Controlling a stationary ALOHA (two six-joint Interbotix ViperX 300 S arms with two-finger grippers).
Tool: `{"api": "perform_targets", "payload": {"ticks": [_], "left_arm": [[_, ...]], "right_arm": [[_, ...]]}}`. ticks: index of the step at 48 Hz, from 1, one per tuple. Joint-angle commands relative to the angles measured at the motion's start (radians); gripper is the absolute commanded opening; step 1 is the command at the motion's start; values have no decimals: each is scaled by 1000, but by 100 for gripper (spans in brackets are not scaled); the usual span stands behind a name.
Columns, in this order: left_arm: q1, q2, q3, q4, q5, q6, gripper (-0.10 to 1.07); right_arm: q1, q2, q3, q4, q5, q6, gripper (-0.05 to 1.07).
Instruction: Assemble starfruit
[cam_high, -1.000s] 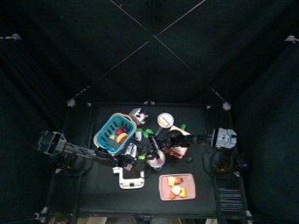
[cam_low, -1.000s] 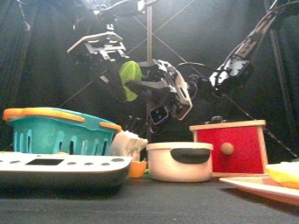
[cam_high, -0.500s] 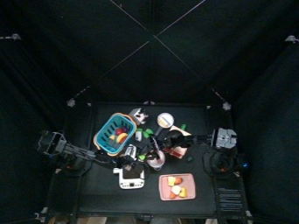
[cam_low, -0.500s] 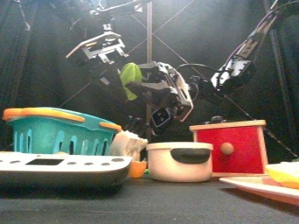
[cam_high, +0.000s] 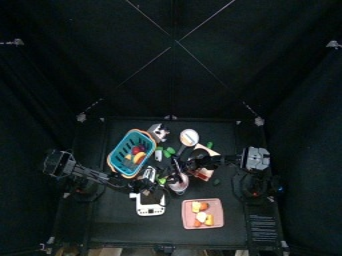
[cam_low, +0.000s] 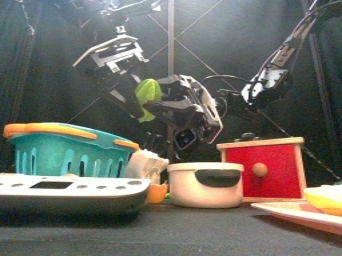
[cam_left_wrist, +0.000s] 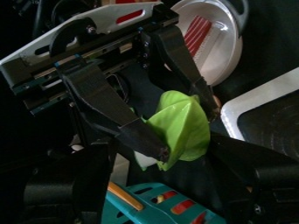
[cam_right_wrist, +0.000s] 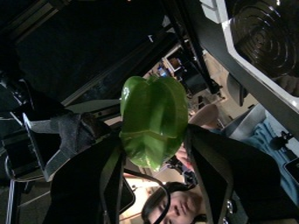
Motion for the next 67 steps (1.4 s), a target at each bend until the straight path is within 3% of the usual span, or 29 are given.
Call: {"api": "perform_targets", "payload": {"ticks": [1, 8, 14, 38, 47, 56, 67], "left_arm": [[0, -51, -20, 12, -8, -6, 97], [6, -64, 8, 11, -9, -18, 97], [17, -86, 31, 12, -29, -86, 97], [129, -305, 244, 5, -272, -276, 97], [146, -394, 305, -57, -356, -371, 97], [163, -476, 368, -103, -512, -440, 97], [166, -503, 425, -224, -655, -459, 97]], "right_arm": [[5, -11, 2, -6, 20, 2, 64], [11, -25, 2, -18, 18, -6, 64], [14, -55, 3, -51, 20, -17, 64], [15, -143, 20, -172, 83, -52, 64], [14, -224, 28, -239, 126, -156, 64], [11, -307, 32, -328, 270, -364, 64], [31, -373, 52, -319, 417, -586, 64]]}}
